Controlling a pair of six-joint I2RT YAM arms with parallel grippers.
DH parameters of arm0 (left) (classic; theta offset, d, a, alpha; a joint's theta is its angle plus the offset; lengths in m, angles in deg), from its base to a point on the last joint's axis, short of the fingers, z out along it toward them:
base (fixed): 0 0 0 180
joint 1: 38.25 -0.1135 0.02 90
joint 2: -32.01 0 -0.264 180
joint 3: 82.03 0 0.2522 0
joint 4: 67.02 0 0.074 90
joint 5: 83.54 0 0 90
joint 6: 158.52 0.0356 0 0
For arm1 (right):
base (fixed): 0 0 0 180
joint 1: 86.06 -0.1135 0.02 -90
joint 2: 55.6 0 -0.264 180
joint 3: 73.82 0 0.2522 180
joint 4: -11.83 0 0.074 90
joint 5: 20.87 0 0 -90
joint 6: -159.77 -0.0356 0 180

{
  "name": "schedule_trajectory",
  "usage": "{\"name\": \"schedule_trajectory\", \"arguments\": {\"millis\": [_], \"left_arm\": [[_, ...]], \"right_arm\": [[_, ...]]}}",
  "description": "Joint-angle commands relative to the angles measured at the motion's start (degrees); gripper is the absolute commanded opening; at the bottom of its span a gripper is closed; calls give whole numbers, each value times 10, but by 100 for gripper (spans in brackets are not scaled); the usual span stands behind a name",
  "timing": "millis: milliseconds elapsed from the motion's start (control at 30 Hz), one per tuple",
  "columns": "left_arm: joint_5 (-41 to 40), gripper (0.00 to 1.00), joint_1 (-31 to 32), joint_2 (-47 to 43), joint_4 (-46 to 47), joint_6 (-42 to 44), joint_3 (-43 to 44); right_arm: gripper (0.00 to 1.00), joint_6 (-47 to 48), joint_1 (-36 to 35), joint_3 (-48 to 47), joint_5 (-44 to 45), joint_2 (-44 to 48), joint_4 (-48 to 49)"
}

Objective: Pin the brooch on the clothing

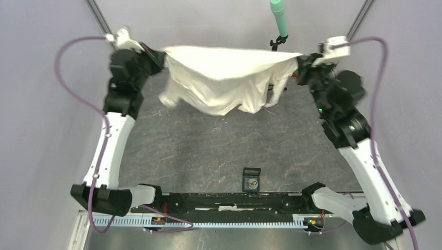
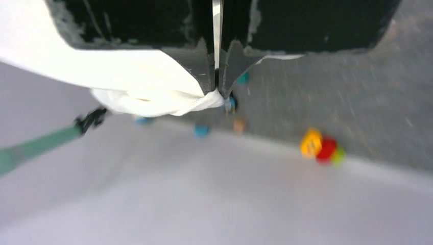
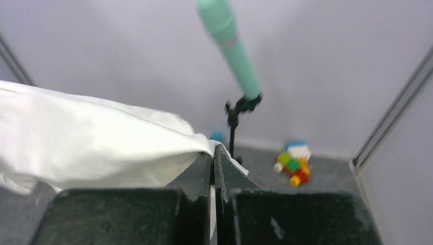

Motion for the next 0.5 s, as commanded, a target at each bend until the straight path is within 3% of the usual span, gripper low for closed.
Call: {"name": "schedule_trajectory", "arguments": {"millis": [0, 200, 467], "left_arm": [[-40, 4, -31, -16, -177, 143, 154], [-35, 4, -32, -80, -159, 194, 122], [25, 2, -31, -106, -181, 201, 134]], "right_arm": [[3, 50, 0, -25, 83, 79, 45], [4, 61, 0, 38, 149, 140, 80], [6, 64, 0, 69, 144, 156, 80]]}}
